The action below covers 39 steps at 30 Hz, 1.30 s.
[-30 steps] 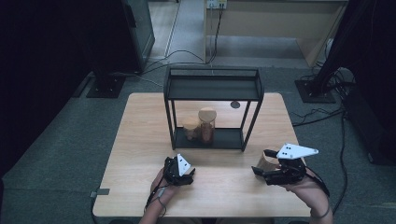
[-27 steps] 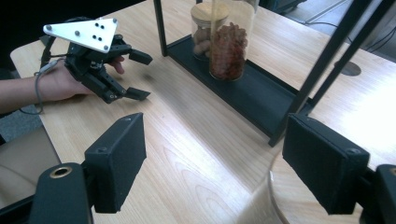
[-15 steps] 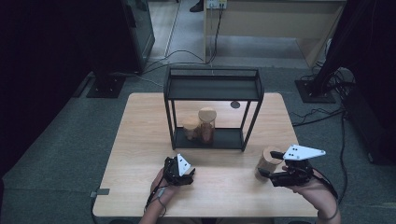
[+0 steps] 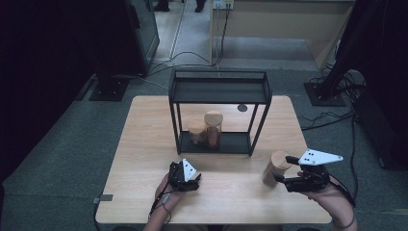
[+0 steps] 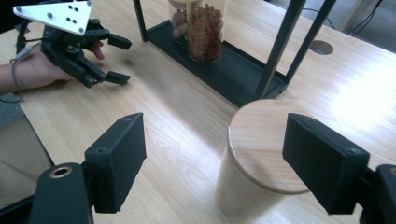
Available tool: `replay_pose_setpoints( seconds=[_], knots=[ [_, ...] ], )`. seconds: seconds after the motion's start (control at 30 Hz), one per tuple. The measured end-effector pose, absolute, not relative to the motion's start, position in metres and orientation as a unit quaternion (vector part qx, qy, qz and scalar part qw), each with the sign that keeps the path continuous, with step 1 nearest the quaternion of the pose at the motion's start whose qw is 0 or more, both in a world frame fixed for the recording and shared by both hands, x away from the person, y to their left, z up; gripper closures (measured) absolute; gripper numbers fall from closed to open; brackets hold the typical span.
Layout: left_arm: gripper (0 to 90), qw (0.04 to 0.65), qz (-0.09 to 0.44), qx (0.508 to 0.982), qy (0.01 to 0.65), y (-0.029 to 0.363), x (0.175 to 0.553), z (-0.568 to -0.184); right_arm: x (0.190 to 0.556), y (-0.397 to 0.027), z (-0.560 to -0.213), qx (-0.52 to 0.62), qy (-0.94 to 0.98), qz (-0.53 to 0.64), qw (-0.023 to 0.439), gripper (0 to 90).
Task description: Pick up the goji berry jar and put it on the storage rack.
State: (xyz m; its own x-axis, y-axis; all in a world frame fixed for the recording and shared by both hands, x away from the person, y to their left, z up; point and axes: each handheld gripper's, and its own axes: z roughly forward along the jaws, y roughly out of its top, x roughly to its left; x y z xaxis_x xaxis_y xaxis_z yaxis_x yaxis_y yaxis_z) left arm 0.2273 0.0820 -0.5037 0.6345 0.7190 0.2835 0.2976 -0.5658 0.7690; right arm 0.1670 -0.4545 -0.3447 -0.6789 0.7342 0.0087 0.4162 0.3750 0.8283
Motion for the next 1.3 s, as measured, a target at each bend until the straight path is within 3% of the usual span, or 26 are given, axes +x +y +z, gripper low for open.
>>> replay_pose_setpoints(
  seconds=[1.3],
  knots=[
    [20.0,0.351,0.301,0.833,0.304,0.0817,0.2268,-0.5037,0.1720,-0.4574,-0.3542,0.406,0.797,0.393,0.215,20.2]
  ],
)
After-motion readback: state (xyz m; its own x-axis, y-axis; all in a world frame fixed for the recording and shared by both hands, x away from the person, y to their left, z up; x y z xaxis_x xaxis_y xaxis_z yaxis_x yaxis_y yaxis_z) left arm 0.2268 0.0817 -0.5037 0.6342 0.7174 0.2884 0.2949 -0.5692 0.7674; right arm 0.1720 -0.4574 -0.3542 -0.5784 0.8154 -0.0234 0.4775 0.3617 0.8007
